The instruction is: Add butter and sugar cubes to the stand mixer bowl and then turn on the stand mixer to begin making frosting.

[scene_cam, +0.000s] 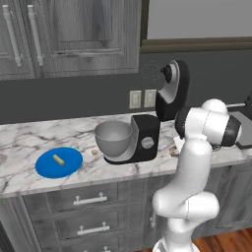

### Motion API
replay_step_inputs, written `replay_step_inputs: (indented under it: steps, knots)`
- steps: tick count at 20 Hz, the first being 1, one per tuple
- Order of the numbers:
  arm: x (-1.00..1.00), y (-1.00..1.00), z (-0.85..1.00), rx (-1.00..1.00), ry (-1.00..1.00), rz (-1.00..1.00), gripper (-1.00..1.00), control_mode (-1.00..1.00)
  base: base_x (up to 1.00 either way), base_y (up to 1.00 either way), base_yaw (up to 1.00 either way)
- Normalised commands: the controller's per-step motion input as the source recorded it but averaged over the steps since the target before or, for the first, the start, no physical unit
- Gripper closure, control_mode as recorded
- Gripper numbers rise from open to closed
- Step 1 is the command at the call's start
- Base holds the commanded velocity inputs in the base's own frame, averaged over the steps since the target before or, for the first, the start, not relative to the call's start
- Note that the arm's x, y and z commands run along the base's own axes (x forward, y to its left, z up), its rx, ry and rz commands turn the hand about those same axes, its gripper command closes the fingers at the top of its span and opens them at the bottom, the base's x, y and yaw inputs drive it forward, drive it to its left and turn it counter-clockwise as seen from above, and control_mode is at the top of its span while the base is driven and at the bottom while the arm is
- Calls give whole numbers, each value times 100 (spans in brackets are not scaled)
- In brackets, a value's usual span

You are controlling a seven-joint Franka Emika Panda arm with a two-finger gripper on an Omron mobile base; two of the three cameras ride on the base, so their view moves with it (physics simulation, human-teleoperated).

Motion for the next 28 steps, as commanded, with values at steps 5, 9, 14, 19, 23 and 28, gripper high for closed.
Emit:
replay_step_inputs:
  steps: [5,9,14,19,23,28]
  knots:
    - [-80,28,100,-9,0,-8,100,-100,0,0,0]
    - [-67,63,100,-23,8,-6,100,-100,0,0,0]
    - [-46,85,100,-33,7,0,100,-100,0,0,0]
    - [-8,92,96,-38,6,0,100,-100,0,0,0]
    - [9,95,71,-39,11,0,100,-100,0,0,0]
    - [48,74,35,-38,26,-3,100,-100,0,0,0]
